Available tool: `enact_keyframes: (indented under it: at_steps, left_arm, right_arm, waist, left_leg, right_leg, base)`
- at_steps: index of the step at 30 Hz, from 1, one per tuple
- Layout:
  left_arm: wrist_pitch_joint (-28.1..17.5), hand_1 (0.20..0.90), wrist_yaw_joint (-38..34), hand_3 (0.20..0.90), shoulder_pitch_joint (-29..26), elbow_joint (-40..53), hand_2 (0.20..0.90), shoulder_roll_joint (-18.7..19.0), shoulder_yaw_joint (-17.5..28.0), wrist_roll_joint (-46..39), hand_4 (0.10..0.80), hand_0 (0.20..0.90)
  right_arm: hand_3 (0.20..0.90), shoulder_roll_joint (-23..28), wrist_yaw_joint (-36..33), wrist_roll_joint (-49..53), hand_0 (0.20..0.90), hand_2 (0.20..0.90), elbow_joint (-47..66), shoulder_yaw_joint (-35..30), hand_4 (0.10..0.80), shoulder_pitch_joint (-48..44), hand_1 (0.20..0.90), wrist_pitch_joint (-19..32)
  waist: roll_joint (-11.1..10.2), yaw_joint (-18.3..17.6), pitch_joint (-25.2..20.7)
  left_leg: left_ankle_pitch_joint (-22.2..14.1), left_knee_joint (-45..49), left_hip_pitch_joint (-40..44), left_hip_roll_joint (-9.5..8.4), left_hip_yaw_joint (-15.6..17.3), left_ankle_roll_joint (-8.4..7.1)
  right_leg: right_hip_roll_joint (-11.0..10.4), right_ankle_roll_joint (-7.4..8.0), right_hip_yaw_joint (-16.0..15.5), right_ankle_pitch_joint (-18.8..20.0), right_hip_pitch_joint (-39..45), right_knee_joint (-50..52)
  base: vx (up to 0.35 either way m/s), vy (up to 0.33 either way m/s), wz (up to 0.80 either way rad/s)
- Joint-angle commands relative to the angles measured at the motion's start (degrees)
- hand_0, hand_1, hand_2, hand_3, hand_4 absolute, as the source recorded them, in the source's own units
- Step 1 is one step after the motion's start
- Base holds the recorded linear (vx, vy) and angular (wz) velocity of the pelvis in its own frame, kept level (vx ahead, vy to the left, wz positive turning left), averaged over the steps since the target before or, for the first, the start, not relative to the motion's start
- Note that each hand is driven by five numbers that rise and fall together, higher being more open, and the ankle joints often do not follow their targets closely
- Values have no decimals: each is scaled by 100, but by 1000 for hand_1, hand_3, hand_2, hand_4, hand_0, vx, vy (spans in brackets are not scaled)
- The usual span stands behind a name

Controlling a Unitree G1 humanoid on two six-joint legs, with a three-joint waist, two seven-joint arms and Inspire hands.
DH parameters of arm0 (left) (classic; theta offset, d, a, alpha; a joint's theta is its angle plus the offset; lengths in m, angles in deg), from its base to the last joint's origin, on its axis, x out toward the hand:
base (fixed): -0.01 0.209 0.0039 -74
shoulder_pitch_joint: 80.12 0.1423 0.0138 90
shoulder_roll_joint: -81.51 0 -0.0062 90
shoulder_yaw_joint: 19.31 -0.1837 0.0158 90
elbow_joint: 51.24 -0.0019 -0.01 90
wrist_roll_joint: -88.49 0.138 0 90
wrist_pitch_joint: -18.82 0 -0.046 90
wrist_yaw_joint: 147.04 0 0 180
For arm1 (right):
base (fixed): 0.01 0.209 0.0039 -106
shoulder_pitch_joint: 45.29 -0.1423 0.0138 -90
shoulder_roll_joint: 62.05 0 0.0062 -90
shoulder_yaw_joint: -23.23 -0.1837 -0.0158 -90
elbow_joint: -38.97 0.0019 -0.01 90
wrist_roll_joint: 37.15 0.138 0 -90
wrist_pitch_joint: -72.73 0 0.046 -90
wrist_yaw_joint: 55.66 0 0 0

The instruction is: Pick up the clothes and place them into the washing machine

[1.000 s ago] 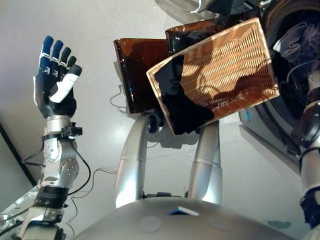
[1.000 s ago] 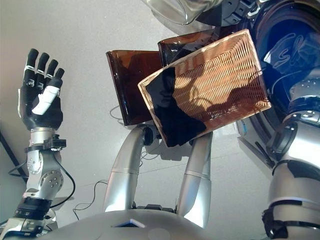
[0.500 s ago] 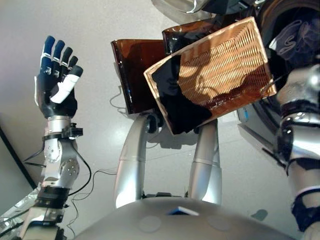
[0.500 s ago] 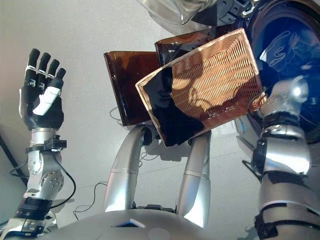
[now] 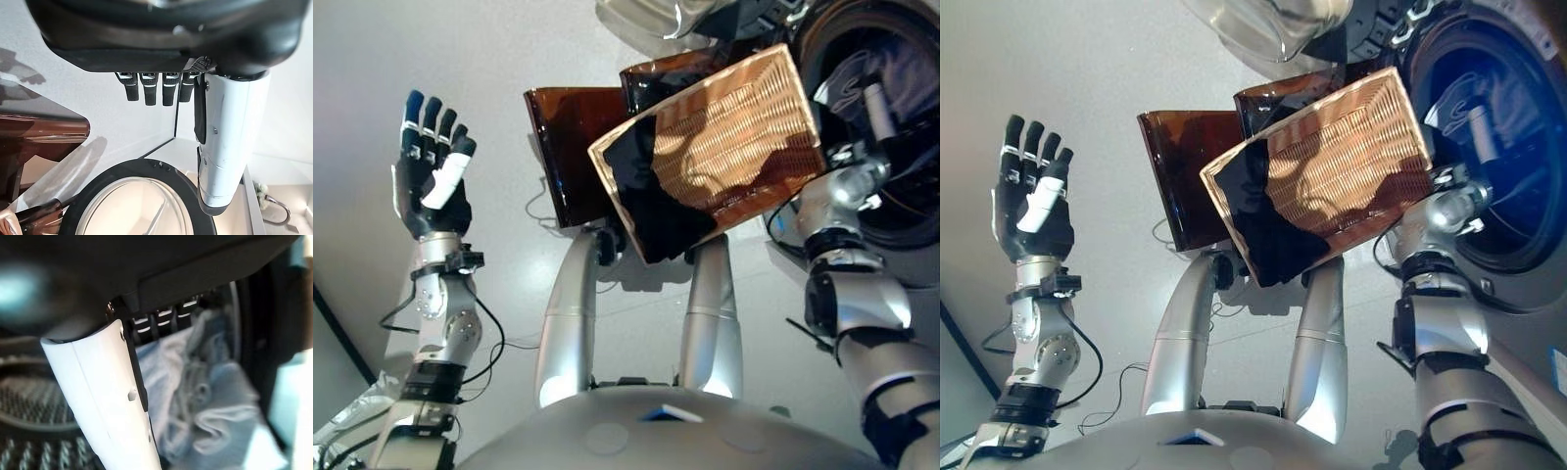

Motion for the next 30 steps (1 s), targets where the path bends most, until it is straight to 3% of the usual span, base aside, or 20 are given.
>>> enact_keyframes:
  at_steps: [1, 11, 18, 30]
  left_arm:
    - [-705, 900, -73, 900, -158, 40, 900, 32, 554, 374, 800, 900]
    - [-642, 900, -198, 900, -354, -625, 900, -227, 449, 682, 800, 900]
    - [-620, 900, -329, 900, -413, -737, 900, -267, 470, 900, 800, 900]
    - [-434, 900, -65, 900, -414, -952, 900, -383, 356, 915, 800, 900]
  right_arm:
    - [900, 18, -242, -990, 900, 900, 479, 363, 800, 134, 900, 101]
    - [900, -372, -109, -1635, 900, 900, 710, 722, 800, 889, 900, -190]
    - [900, -480, -112, -2151, 900, 900, 799, 968, 800, 1077, 900, -406]
    - [900, -1124, 685, -2268, 900, 900, 618, 1854, 800, 1335, 900, -595]
  waist:
    - [-100, -26, -228]
    - [-306, -97, -151]
    - [-384, -93, 13]
    - [-510, 29, 47]
  left_leg:
    - [-13, -951, 668, -135, -154, -275]
    - [437, -2078, 1761, -172, -438, -360]
    - [533, -2357, 2305, -223, -527, -365]
    - [917, -3079, 2990, -204, -646, -455]
  right_leg:
    - [101, -583, -235, 1024, 257, -1091]
    - [57, -464, -505, 1430, 1417, -2234]
    - [-8, -425, -649, 1581, 2042, -2627]
    - [-102, -342, -919, 1856, 2780, -3350]
  base:
    - [48, 18, 2]
    - [41, -10, 2]
    - [5, 9, 5]
    - [6, 10, 4]
